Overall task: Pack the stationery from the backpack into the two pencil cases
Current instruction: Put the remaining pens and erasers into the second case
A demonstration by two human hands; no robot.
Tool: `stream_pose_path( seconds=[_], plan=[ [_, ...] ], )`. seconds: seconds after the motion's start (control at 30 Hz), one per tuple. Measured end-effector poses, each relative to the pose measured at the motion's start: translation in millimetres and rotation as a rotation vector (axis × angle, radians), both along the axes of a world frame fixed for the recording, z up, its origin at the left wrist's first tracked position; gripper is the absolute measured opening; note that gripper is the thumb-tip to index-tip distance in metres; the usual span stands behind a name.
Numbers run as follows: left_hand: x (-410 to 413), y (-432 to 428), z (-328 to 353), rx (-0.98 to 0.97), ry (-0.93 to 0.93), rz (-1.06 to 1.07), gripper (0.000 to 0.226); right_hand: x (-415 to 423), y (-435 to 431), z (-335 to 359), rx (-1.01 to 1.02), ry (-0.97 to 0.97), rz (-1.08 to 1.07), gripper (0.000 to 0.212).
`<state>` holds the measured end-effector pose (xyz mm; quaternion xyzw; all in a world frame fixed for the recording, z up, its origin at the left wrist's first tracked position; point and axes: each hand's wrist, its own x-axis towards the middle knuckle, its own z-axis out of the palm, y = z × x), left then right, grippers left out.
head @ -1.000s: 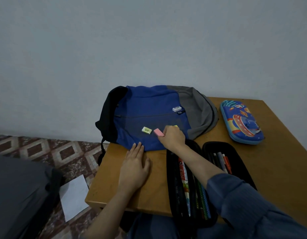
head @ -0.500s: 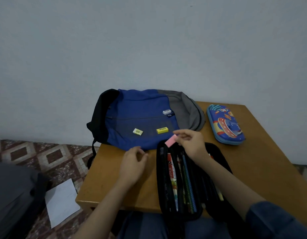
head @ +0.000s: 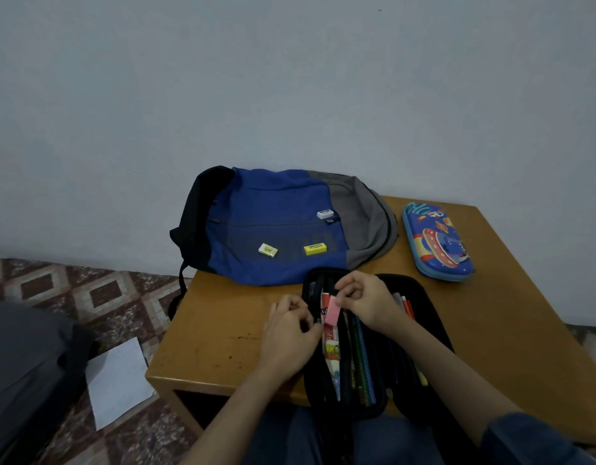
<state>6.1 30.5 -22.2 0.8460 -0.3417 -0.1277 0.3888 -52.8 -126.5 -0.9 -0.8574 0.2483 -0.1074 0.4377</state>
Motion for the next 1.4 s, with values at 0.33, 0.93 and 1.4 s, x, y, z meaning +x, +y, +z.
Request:
stream_pose_path(
  seconds=[0.33,0.93,1.4],
  plan=[
    [3,1,-5,-0.036,0.117,0.003,0.032,-4,9,5,-0.282,0.156,0.187,0.012],
    [60,-3,-9,-0.118,-0.132,0.073,0.047,33,-17,17,-0.35,-0.026,0.067,0.009],
    [74,-14,-32,0.299,-0.413,0.039,0.07,140,-78,10,-0.5,0.173,-0.019,0.044]
  ],
)
